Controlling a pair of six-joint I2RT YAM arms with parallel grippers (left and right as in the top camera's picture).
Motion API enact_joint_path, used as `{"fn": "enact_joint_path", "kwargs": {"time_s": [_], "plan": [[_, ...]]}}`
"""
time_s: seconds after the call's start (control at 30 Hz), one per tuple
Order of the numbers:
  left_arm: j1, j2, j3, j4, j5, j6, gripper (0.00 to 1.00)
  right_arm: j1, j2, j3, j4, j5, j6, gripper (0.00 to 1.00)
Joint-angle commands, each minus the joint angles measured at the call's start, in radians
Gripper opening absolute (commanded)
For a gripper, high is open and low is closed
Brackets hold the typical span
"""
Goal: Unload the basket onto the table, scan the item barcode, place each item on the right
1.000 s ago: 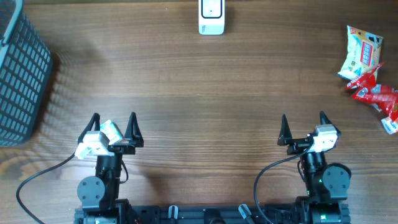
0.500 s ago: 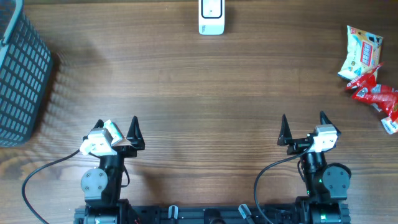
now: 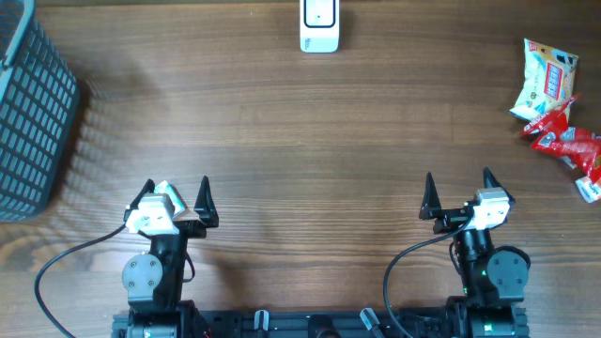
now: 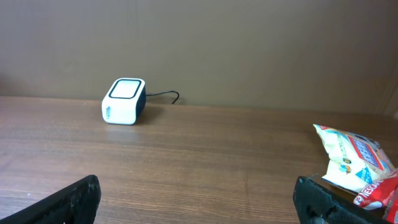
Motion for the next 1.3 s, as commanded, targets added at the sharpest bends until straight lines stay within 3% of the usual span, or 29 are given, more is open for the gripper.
{"fn": "enact_joint_path", "kwargs": {"time_s": [0.0, 1.27], "plan": [[0.006, -0.010, -0.005, -0.007, -0.004, 0.079, 1.00, 0.004, -0.014, -0.002, 0.001, 0.014, 0.008, 1.00], [0.006, -0.009, -0.005, -0.005, -0.006, 0.093, 1.00, 0.004, -0.014, -0.002, 0.001, 0.014, 0.008, 1.00]]}}
